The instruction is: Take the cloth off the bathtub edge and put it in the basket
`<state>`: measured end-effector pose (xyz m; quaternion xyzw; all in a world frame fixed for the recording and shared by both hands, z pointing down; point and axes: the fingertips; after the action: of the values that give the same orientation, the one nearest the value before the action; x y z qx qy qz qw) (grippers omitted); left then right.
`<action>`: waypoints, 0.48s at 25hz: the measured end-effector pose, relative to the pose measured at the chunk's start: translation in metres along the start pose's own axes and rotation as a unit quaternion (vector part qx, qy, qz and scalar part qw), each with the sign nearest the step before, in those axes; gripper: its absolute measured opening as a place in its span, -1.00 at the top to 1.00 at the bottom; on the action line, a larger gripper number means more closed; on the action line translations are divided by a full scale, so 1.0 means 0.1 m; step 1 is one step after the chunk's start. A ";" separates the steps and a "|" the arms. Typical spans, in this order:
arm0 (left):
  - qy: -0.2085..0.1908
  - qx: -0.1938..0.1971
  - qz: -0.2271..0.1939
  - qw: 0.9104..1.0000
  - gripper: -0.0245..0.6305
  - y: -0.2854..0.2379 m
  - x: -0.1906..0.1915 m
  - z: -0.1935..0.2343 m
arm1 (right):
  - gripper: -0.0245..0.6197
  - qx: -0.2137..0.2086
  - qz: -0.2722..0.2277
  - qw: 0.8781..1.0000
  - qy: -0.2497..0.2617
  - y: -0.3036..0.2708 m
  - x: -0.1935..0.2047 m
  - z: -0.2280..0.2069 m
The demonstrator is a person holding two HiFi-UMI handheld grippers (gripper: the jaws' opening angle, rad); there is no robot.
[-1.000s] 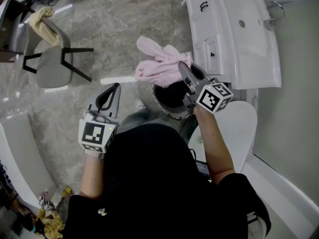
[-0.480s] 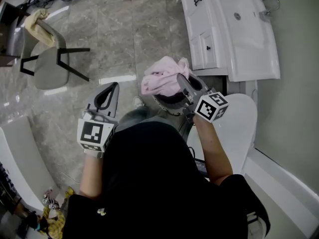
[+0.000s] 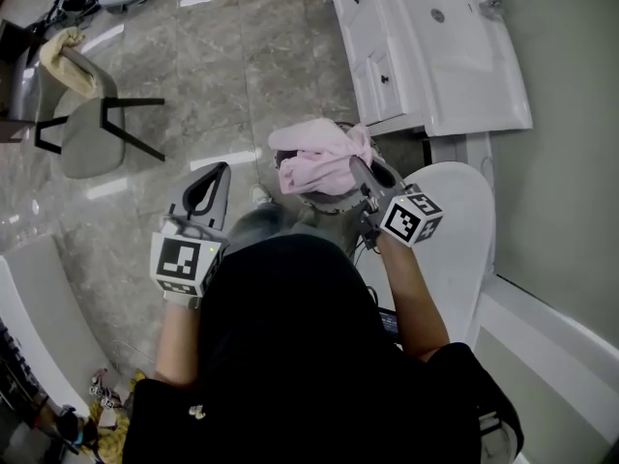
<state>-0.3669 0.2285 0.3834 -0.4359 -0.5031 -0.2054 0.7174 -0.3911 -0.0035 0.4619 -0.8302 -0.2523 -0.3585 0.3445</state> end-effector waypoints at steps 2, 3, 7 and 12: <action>-0.003 0.005 0.001 1.000 0.89 0.02 0.01 -0.16 | 0.73 0.003 -0.005 1.000 -0.001 0.18 0.01 -0.02; -0.003 0.007 0.001 1.000 0.89 0.03 0.02 -0.24 | 0.73 0.004 -0.007 1.000 -0.001 0.26 0.01 -0.03; -0.006 0.014 0.003 1.000 0.89 0.04 0.06 -0.54 | 0.73 0.012 -0.018 1.000 0.003 0.60 -0.02 -0.12; -0.005 0.026 0.008 1.000 0.89 -0.02 0.14 -0.86 | 0.74 0.030 -0.029 0.999 0.003 0.97 0.00 -0.31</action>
<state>-0.3159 0.1582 0.3872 -0.4224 -0.5084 -0.1844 0.7274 -0.3398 -0.0884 0.4395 -0.8110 -0.2853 -0.3631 0.3593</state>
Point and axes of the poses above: the fingertips, and each gripper's own axes: y backward along the fingers, z to its left, x out of its underside, and after that the axes turned 5 degrees about y, right-handed
